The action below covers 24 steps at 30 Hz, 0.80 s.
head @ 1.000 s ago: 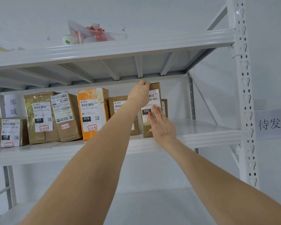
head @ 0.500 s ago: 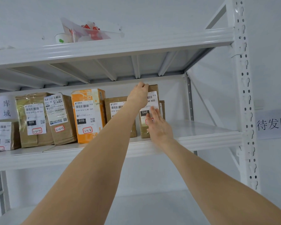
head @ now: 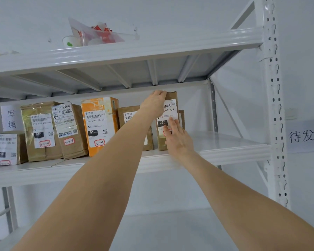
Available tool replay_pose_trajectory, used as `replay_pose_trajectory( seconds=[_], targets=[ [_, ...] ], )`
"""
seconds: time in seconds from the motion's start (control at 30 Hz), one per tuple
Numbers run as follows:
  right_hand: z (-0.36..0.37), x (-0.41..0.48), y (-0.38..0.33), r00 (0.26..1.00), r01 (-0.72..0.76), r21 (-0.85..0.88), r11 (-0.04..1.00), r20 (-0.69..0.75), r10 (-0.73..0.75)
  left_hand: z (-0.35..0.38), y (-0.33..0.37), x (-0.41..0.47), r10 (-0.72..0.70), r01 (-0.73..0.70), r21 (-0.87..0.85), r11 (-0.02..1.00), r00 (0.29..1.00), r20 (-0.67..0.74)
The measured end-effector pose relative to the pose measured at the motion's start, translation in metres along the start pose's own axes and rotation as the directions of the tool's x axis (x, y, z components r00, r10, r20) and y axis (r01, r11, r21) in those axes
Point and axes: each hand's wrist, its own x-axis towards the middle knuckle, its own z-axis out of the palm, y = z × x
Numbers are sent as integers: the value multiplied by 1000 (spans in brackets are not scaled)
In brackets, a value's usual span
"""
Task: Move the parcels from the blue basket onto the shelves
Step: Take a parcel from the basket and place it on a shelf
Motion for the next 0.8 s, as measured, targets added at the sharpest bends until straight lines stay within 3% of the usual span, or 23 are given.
replay_pose_trajectory(
  seconds=[0.27,0.5,0.8],
  targets=[
    [-16,-29,-14,997,-24,6,1000,-76,25,2,2,-58,-87,88,43,995,995,-40],
    [-13,-91,-30,986,36,70,997,-165,-24,15,21,-155,-171,167,-59,984,983,-67],
    [72,-222,-27,994,92,178,980,44,-102,105,60,-309,-307,347,-128,929,916,258]
  ],
)
